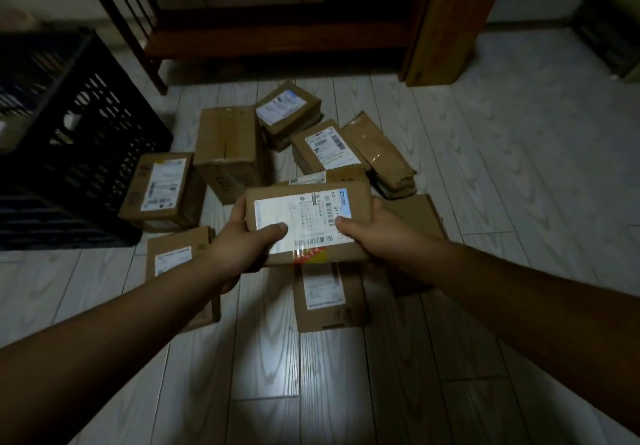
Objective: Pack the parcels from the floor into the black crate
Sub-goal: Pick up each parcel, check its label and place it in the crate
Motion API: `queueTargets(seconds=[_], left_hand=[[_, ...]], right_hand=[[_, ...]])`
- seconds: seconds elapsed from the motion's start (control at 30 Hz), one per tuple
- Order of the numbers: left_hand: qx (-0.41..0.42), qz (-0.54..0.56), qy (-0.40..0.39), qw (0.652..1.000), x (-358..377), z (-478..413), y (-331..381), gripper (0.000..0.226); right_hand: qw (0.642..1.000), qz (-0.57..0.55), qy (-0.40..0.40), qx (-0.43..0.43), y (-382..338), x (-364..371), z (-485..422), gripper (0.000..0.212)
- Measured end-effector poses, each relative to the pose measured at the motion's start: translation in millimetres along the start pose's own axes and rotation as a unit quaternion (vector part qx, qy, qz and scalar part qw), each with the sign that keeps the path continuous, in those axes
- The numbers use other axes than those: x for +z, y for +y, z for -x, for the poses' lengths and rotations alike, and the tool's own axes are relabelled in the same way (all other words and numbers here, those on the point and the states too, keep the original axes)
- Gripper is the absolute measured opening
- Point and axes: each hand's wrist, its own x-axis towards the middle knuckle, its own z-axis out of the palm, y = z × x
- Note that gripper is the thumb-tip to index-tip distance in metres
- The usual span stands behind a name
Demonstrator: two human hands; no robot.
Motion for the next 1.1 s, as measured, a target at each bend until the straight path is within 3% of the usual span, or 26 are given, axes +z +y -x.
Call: queueTargets(seconds=[0.1,0.23,0.37,0.73,0.93,1.1], left_hand=[[0.067,0.001,0.01,0.998,-1,3,22,0.064],[0.159,0.033,0.041,0.986,-6,9,59,0.049],[0.22,0.032,0.072,0.972,-7,14,83,0.05],[0.322,0.025,0.105,0.941,-13,33,133,0.058],[0.317,0.043,0.121,0.94,-9,41,162,0.052],[0.251,0.05,0.114,0.96,-16,85,232,0.043]], right_hand=[[0.996,0.03,0.055,-0.063,-28,-9,4,0.074],[0.98,-0.005,0.118,-0.162,-70,-17,19,0.048],[0.959,-0.049,0.171,-0.221,-93,-19,26,0.053],[0.922,-0.085,0.201,-0.319,-127,-32,35,0.055],[0.93,-0.116,0.199,-0.288,-148,-40,52,0.037],[0.939,-0.167,0.205,-0.219,-207,-60,100,0.04]])
